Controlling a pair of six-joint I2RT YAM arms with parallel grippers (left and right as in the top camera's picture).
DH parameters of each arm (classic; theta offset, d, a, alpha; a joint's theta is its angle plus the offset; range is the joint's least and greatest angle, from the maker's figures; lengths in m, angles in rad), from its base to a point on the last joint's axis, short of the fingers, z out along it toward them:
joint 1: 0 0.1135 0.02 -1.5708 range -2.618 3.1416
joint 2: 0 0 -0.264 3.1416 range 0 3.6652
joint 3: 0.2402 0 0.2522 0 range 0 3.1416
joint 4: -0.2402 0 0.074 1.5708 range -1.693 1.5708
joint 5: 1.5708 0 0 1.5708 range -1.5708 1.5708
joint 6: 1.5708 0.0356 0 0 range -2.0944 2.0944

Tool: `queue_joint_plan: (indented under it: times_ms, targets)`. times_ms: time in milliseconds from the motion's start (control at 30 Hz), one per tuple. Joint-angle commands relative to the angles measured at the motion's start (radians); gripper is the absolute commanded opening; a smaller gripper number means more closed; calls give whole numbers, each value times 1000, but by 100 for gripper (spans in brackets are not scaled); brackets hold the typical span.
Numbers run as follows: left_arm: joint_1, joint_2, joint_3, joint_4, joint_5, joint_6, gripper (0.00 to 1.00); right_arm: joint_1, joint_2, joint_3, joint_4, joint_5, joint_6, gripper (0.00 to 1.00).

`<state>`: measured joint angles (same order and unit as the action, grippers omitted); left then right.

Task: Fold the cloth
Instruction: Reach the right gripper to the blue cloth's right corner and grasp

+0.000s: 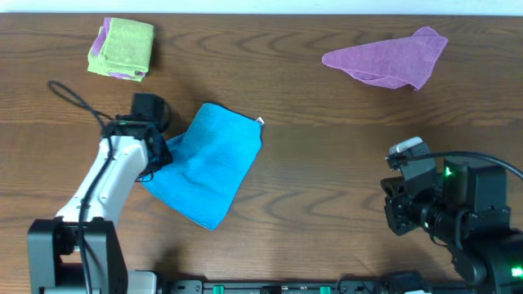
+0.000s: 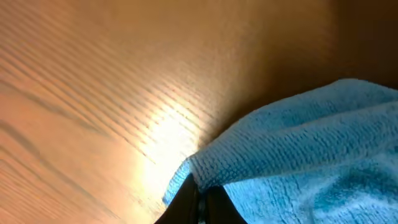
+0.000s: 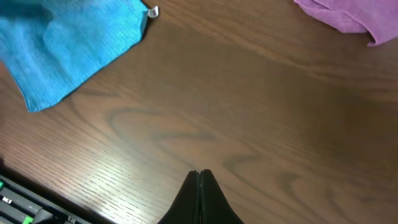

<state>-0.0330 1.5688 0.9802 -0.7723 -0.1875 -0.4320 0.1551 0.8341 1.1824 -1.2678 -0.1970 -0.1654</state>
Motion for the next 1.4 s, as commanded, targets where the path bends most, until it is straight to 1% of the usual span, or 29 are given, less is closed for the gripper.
queue_joint_plan:
  times_ms: [0, 67, 133, 233, 367, 467, 533, 767, 1100, 1367]
  targets:
    - [15, -3, -11, -17, 87, -41, 6, -6, 21, -8, 25, -81, 11, 2]
    - [13, -3, -11, -19, 87, -41, 6, -6, 48, -18, 69, -140, 11, 1]
    - [13, -3, -11, -21, 88, -56, 6, -5, 94, -49, 148, -222, 11, 2]
    - [13, -3, -11, -24, 88, -68, 6, 8, 194, -94, 274, -332, 11, 2]
    - [13, -3, -11, -27, 88, -101, 6, 63, 368, -100, 454, -457, 34, 2]
    - [13, -3, -11, -29, 88, -101, 6, 146, 525, -100, 589, -460, 83, 2]
    - [13, -3, -11, -28, 88, -101, 6, 206, 612, -96, 648, -459, 83, 1]
    - [13, -3, -11, -28, 88, -115, 6, 341, 822, -90, 837, -394, 127, 1]
    - [13, -3, -11, -28, 98, -122, 6, 419, 990, -72, 964, -339, 127, 1]
    - [13, -3, -11, -35, 160, -135, 6, 442, 1070, -53, 1021, -270, 126, 1]
